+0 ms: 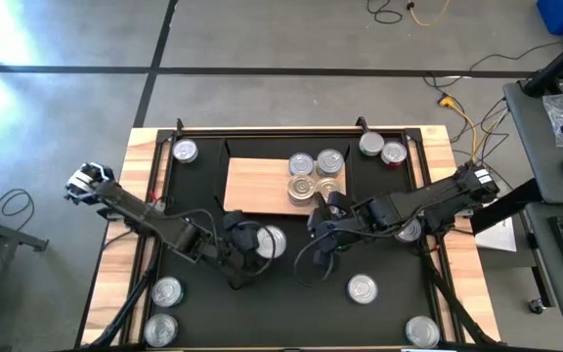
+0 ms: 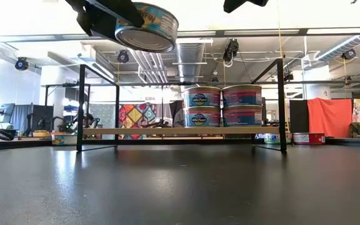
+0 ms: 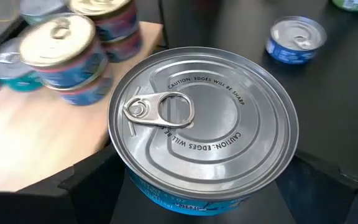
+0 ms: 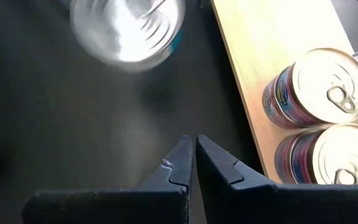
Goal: Stack canned seafood by type on shelf
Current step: Put the middle left light blue tuna can on the shelf
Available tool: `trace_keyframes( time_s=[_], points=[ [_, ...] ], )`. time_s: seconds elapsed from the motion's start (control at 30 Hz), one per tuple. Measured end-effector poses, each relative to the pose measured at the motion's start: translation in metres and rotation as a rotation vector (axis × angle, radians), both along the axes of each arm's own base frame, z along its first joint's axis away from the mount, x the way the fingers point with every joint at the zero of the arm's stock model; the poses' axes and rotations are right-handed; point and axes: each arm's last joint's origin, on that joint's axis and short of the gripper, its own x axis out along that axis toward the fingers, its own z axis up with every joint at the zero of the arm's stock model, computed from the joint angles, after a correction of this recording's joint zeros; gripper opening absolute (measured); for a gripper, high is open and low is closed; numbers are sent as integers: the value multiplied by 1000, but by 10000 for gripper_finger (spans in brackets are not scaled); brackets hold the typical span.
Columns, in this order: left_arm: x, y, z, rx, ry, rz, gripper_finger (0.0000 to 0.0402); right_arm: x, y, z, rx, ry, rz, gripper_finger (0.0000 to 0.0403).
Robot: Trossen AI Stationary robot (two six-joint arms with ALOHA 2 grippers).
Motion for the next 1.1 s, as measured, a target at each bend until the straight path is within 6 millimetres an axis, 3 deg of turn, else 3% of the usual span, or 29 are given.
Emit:
trace_keyframes(
  time_s=[0.37,0.67,1.1],
  points=[
    [2,60,24,6,0,15,348,-9,-1,8,17,-5,-6,13],
    [-1,107,13,10,193,68,348,-17,-4,17,27,-25,-12,13],
    [-4,151,12,41,305,88,348,-19,-5,16,13,-2,-3,13]
  ],
)
